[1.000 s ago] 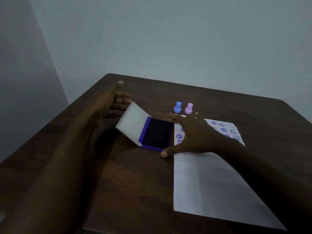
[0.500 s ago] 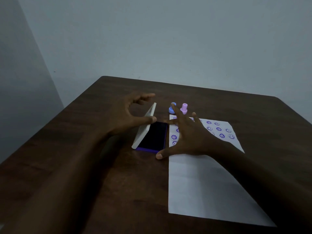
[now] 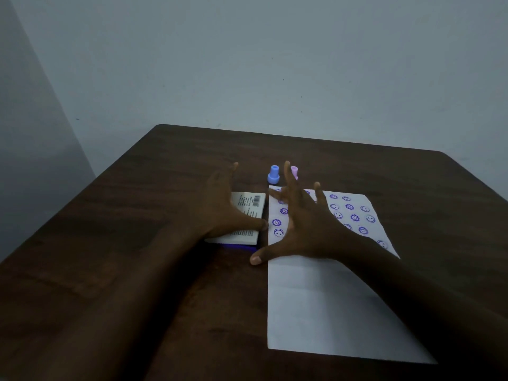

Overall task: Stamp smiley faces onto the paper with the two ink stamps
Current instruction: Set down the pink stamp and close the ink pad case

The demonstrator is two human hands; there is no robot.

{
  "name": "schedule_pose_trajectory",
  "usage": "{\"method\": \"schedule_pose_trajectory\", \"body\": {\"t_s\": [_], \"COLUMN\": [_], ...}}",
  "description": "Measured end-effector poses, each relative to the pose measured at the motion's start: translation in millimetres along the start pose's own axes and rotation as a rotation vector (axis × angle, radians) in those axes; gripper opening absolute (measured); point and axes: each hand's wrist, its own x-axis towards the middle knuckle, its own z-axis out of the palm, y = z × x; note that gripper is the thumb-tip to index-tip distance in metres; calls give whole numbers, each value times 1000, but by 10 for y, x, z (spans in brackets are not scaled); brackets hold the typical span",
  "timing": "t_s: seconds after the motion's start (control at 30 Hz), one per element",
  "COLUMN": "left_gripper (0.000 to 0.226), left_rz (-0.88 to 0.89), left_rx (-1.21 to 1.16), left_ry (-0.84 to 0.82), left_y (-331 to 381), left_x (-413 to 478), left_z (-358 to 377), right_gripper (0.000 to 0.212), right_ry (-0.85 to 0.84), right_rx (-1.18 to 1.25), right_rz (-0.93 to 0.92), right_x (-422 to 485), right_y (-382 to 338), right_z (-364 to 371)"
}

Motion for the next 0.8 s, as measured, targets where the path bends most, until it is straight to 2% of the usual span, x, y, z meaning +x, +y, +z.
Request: {"method": "schedule_pose_trajectory", "body": {"t_s": [0.07, 0.2, 0.33, 0.5, 0.63, 0.7, 0.8], "left_gripper": [140, 134, 127, 109, 85, 74, 87], "left_rz": [8, 44, 69, 111, 149, 174, 197], "left_rx": [45, 88, 94, 76, 82, 119, 266], "left_ry": [-19, -30, -24, 93, 147, 103, -53], "left_y": [1, 27, 39, 98, 115, 108, 92], "left_x": [-13, -46, -65, -108, -111, -113, -118], "left_z": [5, 14, -4, -48, -13, 18, 48], "right_gripper": [159, 145, 132, 109, 90, 82, 84], "right_ry": [24, 17, 107, 150, 277, 286, 233], "right_rx": [-34, 12, 100, 143, 169, 178, 123], "right_rz": [-6, 46, 83, 220, 331, 328, 303], "right_x": [-38, -131, -228, -363, -400, -417, -407], "right_y": [19, 95, 202, 449, 717, 759, 779], "right_z": [-52, -209, -316, -522, -495, -408, -294]}}
